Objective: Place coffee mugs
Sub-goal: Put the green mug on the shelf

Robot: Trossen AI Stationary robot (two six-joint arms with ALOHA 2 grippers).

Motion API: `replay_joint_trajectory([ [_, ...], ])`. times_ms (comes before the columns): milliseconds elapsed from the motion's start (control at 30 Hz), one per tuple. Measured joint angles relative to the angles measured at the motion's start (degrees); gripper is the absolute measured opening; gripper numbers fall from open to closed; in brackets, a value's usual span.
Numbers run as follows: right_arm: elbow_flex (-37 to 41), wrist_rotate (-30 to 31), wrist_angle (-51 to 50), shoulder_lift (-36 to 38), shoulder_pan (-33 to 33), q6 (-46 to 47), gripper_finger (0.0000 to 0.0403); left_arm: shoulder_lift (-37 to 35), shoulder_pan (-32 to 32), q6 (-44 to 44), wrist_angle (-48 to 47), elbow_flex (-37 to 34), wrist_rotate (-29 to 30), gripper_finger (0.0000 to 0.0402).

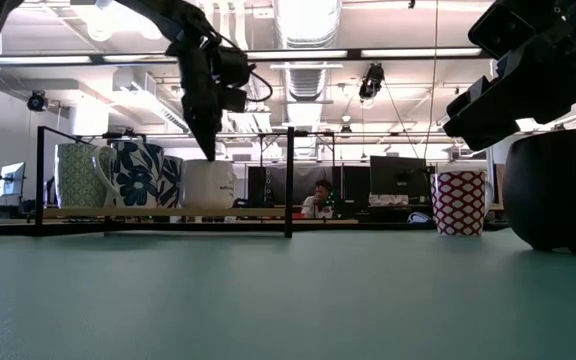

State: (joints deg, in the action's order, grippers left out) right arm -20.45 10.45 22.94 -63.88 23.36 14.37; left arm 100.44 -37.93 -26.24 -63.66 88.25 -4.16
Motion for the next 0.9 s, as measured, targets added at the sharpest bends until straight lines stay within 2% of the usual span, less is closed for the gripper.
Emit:
replay_joint_trajectory([
  [333,0.0,-0.1,0.0,0.0,0.0,0.0,0.0086,-2.5,0.7,3.9,-0.9,-0.2,1.7,0.0049],
  [567,0.0,-0.1,0.0,0.0,0.0,0.0,0.0086,-4.0,4.7,2.8,-1.0,-0.2,1.5,0.0049],
  [733,0.0,-0.1,0.0,0.0,0.0,0.0,0.0086,-4.1,6.8,2.7,-1.5,-1.2,-2.9,0.0049],
  [900,0.0,-0.1,0.0,0.0,0.0,0.0,0.0086,-4.1,6.9,3.0,0.5,-3.4,-2.4,0.0049],
])
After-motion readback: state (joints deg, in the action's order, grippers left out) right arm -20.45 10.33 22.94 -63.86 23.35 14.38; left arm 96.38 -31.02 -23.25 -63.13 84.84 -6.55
